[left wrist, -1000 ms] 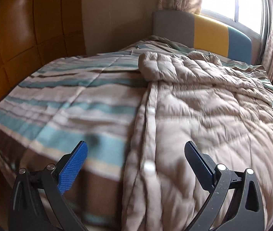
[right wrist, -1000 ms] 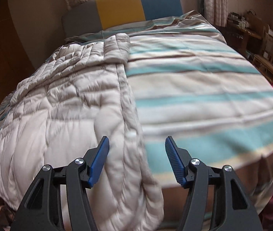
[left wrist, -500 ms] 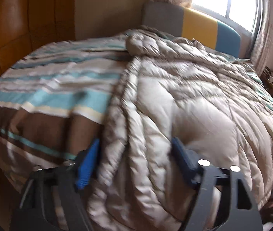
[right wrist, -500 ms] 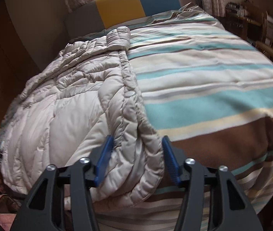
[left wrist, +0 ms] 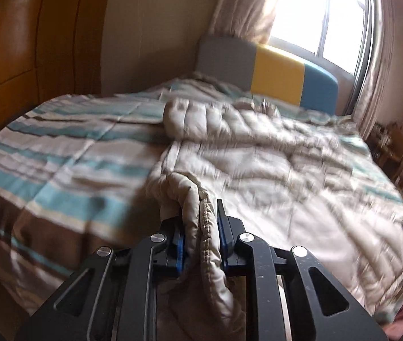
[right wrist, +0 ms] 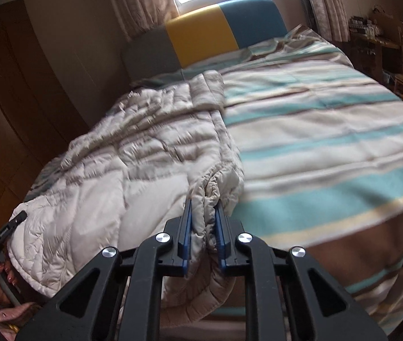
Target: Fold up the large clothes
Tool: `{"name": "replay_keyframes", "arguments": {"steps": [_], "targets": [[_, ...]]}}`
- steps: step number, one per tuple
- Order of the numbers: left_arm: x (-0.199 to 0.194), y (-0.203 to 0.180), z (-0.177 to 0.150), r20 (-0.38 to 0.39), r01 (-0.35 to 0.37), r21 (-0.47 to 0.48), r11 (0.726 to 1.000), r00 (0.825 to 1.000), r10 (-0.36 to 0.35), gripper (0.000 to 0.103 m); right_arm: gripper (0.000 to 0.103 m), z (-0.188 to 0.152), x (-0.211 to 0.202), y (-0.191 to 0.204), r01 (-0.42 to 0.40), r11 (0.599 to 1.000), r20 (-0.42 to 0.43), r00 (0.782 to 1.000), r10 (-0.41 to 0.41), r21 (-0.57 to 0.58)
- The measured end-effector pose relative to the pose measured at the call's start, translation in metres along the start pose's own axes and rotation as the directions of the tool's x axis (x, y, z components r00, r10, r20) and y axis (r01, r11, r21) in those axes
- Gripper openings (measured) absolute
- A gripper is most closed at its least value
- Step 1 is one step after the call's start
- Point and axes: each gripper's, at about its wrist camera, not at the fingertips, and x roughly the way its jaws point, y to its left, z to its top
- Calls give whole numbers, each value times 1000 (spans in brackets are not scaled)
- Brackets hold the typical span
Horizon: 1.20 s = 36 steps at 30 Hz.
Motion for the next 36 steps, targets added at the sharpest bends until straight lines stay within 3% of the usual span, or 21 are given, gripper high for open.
{"name": "replay_keyframes", "arguments": {"steps": [7, 12, 21, 27, 36], "targets": [[14, -7, 51, 58, 34, -55, 998, 998, -31, 18, 14, 44, 5, 12, -28, 1000, 76, 997, 27, 6], [34, -9, 82, 57, 45, -82, 996, 998, -40, 18, 13, 79, 22, 14, -42, 999, 98, 994, 40, 24], [103, -4, 127, -13, 38, -173, 984, 999, -41, 18, 14, 133, 85, 9, -51, 993, 75, 996, 43, 108], [148, -6, 145, -59, 22, -169, 985, 998, -32, 18, 14, 162, 132, 3, -39, 990, 36, 999, 35, 136], [216, 0, 160, -141, -33, -207, 978, 990, 4, 18, 17, 179, 200, -12, 1, 980, -24, 1000, 4, 201]]}}
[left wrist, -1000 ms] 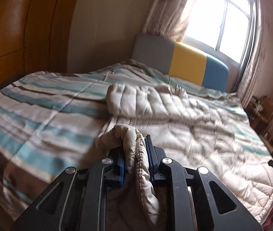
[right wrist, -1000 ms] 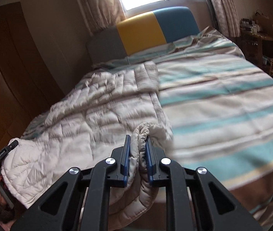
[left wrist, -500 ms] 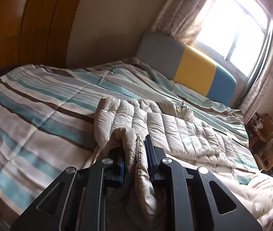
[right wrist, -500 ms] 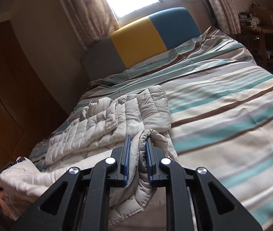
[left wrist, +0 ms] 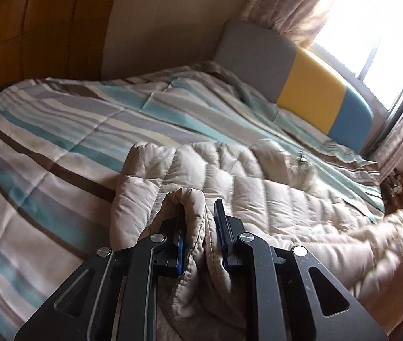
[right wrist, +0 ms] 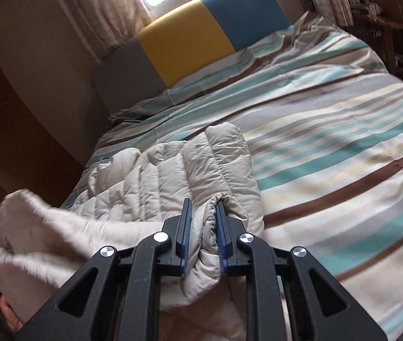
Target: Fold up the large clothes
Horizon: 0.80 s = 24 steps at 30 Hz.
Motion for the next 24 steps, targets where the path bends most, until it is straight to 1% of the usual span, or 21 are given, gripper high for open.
{"name": "replay_keyframes", "arguments": {"steps": [1, 2, 3, 4, 5, 6, 7, 8, 9, 10, 11, 12, 13, 14, 15, 16, 18, 20, 21, 22, 24], "targets": [[8, 1, 0, -8, -1, -1, 1000, 1000, 1, 18, 18, 1, 6, -2, 3, 1000, 2, 1000, -3, 11], [12, 1, 0, -9, -3, 6, 1000, 1000, 3, 20, 22, 2, 12, -5, -4, 1000, 6, 1000, 4, 26], [15, 1, 0, -10, -8, 13, 1000, 1000, 8, 23, 24, 3, 16, -8, -12, 999, 14, 1000, 11, 41], [19, 1, 0, -11, -13, 21, 1000, 1000, 13, 25, 30, 5, 18, -10, -21, 998, 25, 1000, 20, 55], [22, 2, 1, -14, -9, 17, 1000, 1000, 9, 29, 39, 6, 18, -15, -49, 995, 50, 998, 45, 82], [23, 4, 3, -14, 1, 7, 1000, 1000, -1, 34, 55, 7, 17, -18, -62, 993, 70, 996, 55, 99], [21, 8, 5, -10, 22, -13, 1000, 1000, -22, 38, 65, 7, 12, -23, -64, 990, 101, 994, 52, 122], [18, 12, 7, 0, 39, -34, 999, 999, -39, 46, 85, 7, 4, -30, -72, 985, 144, 988, 49, 157], [14, 19, 9, 18, 65, -66, 996, 998, -64, 56, 88, 6, -1, -35, -93, 981, 170, 983, 63, 172], [9, 24, 11, 37, 86, -90, 992, 996, -83, 62, 88, 5, -7, -41, -113, 977, 192, 978, 78, 180], [2, 31, 12, 78, 88, -113, 990, 994, -79, 81, 88, 5, -12, -46, -102, 978, 197, 978, 66, 181], [-9, 39, 13, 137, 40, -135, 990, 990, -21, 95, 88, 4, -14, -49, -90, 979, 195, 979, 54, 181], [-16, 43, 13, 174, 16, -149, 989, 985, 10, 96, 89, 3, -18, -54, -82, 980, 189, 981, 47, 181], [-21, 50, 13, 202, 17, -166, 986, 979, 17, 96, 90, 0, -21, -61, -76, 981, 175, 984, 44, 177], [-24, 60, 11, 200, 40, -180, 983, 980, -3, 96, 90, -2, -22, -64, -73, 982, 160, 986, 45, 172], [-24, 65, 9, 181, 48, -187, 981, 983, -14, 96, 90, -5, -22, -68, -73, 984, 138, 989, 50, 161], [-20, 75, -1, 118, 68, -185, 980, 992, -47, 96, 90, -13, -22, -73, -91, 988, 98, 992, 79, 128], [-17, 75, -12, 83, 103, -151, 983, 992, -91, 96, 90, -21, -19, -74, -123, 988, 56, 991, 118, 94], [-15, 73, -18, 67, 106, -123, 987, 993, -98, 96, 91, -22, -16, -74, -134, 987, 36, 991, 132, 88], [-12, 70, -22, 50, 101, -96, 990, 994, -96, 96, 91, -24, -8, -72, -146, 986, -2, 989, 147, 85], [-2, 63, -28, 10, 80, -46, 996, 997, -80, 96, 91, -22, 6, -69, -149, 984, -50, 987, 155, 94]]}}
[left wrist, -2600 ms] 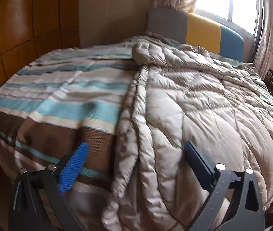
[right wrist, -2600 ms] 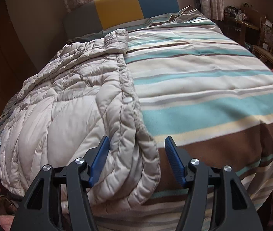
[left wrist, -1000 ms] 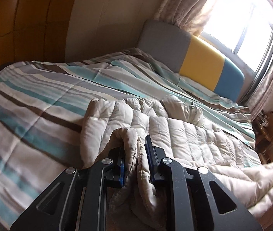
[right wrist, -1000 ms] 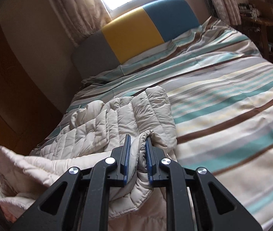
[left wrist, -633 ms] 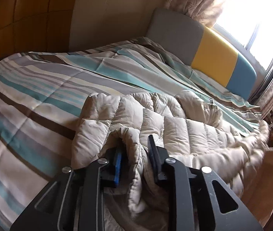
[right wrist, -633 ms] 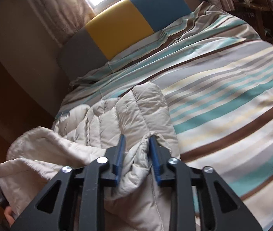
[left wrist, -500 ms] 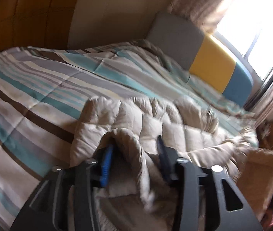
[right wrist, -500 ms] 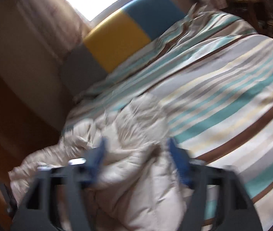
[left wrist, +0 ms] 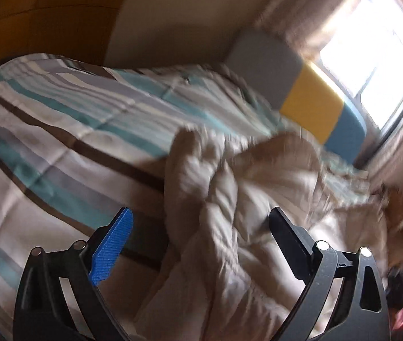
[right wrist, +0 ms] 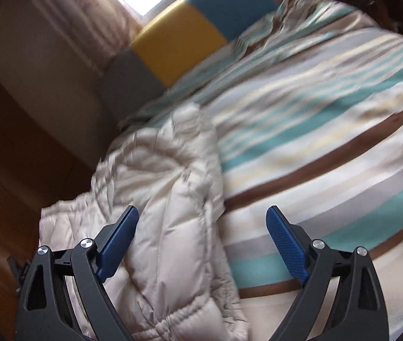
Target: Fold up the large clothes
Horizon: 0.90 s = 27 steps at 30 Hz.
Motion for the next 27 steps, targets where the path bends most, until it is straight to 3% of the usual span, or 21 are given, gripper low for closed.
{"name": "replay_keyframes", "arguments": {"steps": [4, 7, 8, 12, 15, 27], "targets": [[26, -7, -2, -61, -114, 89, 989, 991, 120, 99, 84, 7, 26, 4, 12, 999, -76, 997, -9, 36], [45, -10, -2, -118, -155, 133, 979, 978, 171, 98, 65, 8, 39, 17, 53, 998, -106, 993, -55, -23], [49, -11, -4, -129, -155, 154, 976, 976, 176, 93, 56, 6, 43, 25, 79, 995, -113, 990, -85, -59], [50, -23, -14, -162, -99, 218, 971, 977, 136, 56, 43, -3, 39, 37, 142, 977, -79, 985, -156, -157], [41, -27, -22, -162, -94, 257, 962, 977, 139, 44, 31, -9, 28, 33, 124, 981, -80, 987, -137, -148], [-29, -15, -78, -199, 10, 283, 959, 979, 49, 41, 29, -60, -45, 24, 120, 975, -88, 986, -138, -189]]}}
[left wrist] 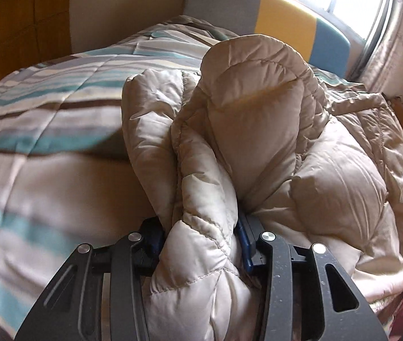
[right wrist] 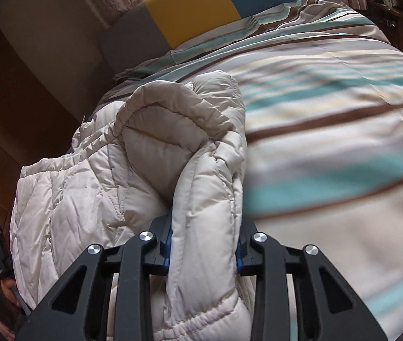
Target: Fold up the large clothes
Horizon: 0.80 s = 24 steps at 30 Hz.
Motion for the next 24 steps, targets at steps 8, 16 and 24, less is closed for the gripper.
{"name": "replay_keyframes", "arguments": {"steps": [8, 16, 24], "targets": [[-45, -8, -58, 18, 39, 8, 999, 999, -39, 41, 28, -56, -56, -10, -1, 1000, 12, 1000, 1, 7], [-88, -3, -60, 152, -20, 10, 1000, 988, 18, 71, 54, -36, -66, 4, 9, 999, 78, 997, -6, -37], [-65, -5, -1, 129, 4, -35, 999, 992, 0, 79, 62, 2, -41, 18, 70, 991, 45, 997, -65, -118]]}}
